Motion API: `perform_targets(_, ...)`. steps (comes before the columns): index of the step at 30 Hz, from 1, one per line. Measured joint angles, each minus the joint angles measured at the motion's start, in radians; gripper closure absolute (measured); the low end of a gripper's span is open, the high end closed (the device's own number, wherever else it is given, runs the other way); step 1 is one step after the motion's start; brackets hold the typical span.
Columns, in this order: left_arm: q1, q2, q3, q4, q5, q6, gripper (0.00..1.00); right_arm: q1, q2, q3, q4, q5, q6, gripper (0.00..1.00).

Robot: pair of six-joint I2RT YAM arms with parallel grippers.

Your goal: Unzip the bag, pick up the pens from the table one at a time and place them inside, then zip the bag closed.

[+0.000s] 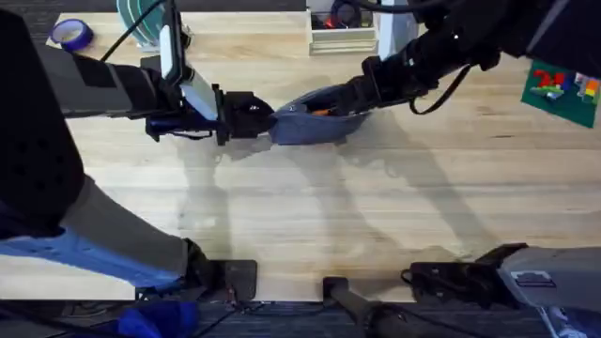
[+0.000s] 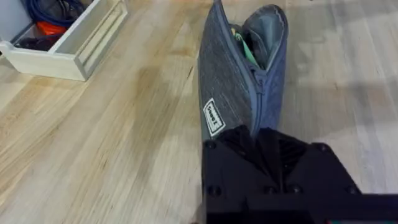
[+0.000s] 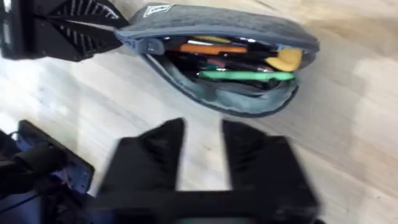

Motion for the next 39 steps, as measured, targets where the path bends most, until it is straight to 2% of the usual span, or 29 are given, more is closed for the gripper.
perform_targets(2, 0.0, 0.0, 0.0, 0.0, 0.0, 0.0, 0.959, 0.0, 0.0, 0.0, 0.001, 0.008, -0.013, 0.366)
perform_targets(3, 0.0, 0.0, 0.0, 0.0, 0.0, 0.0, 0.959, 0.0, 0.0, 0.0, 0.0, 0.012, -0.018, 0.29)
perform_targets(5, 0.0, 0.0, 0.0, 0.0, 0.0, 0.0, 0.959, 0.0, 0.0, 0.0, 0.001, 0.013, -0.02, 0.052)
perform_targets(6, 0.0, 0.0, 0.0, 0.0, 0.0, 0.0, 0.959, 0.0, 0.0, 0.0, 0.001, 0.015, -0.022, 0.016)
perform_targets(15, 0.0, 0.0, 0.0, 0.0, 0.0, 0.0, 0.959, 0.0, 0.0, 0.0, -0.006, -0.001, 0.013, 0.005)
perform_targets(31, 0.0, 0.0, 0.0, 0.0, 0.0, 0.0, 0.959, 0.0, 0.022, 0.0, 0.122, -0.174, 0.001, 0.005)
perform_targets(35, 0.0, 0.0, 0.0, 0.0, 0.0, 0.0, 0.959, -0.002, 0.036, 0.0, 0.128, -0.256, -0.05, 0.005)
perform_targets(39, 0.0, 0.0, 0.0, 0.0, 0.0, 0.0, 0.959, -0.009, 0.046, 0.0, 0.108, -0.359, -0.181, 0.005)
